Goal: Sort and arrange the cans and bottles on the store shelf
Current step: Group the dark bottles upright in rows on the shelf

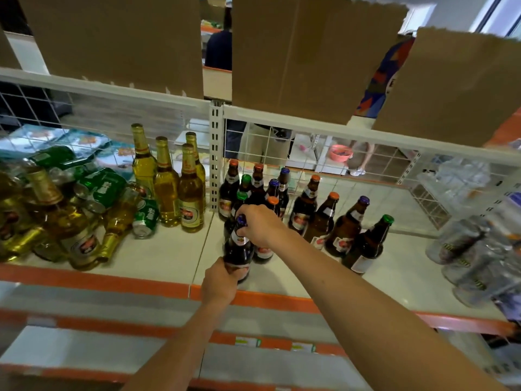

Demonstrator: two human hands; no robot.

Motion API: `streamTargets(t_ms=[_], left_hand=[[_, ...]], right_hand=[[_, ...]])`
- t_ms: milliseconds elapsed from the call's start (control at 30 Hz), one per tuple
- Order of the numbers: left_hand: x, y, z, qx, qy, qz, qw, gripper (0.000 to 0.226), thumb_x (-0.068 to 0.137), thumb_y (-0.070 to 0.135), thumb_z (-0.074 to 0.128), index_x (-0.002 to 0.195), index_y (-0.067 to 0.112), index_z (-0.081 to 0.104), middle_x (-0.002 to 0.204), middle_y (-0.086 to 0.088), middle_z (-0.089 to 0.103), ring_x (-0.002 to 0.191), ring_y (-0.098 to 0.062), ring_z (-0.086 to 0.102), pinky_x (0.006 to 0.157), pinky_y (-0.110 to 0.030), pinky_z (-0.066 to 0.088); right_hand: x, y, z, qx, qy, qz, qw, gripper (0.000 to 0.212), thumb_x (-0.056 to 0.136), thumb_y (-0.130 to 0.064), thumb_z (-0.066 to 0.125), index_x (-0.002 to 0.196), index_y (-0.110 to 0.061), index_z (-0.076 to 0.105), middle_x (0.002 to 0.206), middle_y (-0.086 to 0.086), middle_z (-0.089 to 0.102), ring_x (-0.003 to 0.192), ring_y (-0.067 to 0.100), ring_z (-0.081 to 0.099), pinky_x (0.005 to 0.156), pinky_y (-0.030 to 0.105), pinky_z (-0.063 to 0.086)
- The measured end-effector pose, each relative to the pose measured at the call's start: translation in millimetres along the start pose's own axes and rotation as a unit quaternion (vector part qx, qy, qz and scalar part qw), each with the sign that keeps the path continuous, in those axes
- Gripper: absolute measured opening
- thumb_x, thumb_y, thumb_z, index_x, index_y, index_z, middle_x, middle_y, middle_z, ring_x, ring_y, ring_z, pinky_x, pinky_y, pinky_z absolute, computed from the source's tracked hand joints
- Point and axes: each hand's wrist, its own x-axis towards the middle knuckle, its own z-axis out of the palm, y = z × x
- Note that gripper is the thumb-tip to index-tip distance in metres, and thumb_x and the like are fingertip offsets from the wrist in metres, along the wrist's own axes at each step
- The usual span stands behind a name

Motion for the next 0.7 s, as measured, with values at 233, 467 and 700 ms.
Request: streamTargets(t_ms=[233, 467, 700], left_hand=[[-28.1, 2.8, 8.3, -0.044, 0.028, -0.045, 0.998, 0.039, 0.09, 0.041, 0.067, 0.068, 0.012, 0.056, 0.065, -0.004, 0.057, 0.065, -0.023, 0.053, 0.051, -0.029, 0.032], [-53.7, 28.8, 61.5, -0.069, -0.085, -0.061, 0.992, 0.039, 0.091, 0.042, 0.065, 0.091, 0.004, 0.074, 0.096, -0.008, 0.073, 0.092, -0.024, 0.065, 0.081, -0.028, 0.046], [-29.7, 106.6, 119.1, -0.074, -0.133, -0.031, 0.988, 0.062, 0.085, 0.038, 0.073, 0.137, 0.012, 0.053, 0.135, -0.011, 0.058, 0.12, -0.024, 0.058, 0.104, -0.036, 0.046]], right_hand=[[-22.3, 1.6, 13.0, 0.015, 0.051, -0.008, 0.999, 0.054, 0.094, -0.017, 0.062, 0.143, -0.012, 0.04, 0.122, 0.016, 0.062, 0.108, 0.035, 0.06, 0.087, 0.047, 0.052], [-53.6, 65.1, -20.0, -0.02, 0.149, -0.007, 0.989, 0.03, 0.098, -0.026, 0.051, 0.124, -0.018, 0.061, 0.113, 0.004, 0.069, 0.1, 0.025, 0.065, 0.078, 0.039, 0.055], [-49.8, 167.2, -73.7, -0.078, 0.177, 0.059, 0.979, 0.049, 0.094, -0.019, 0.058, 0.142, -0.019, 0.045, 0.133, 0.011, 0.05, 0.12, 0.031, 0.052, 0.093, 0.042, 0.049]])
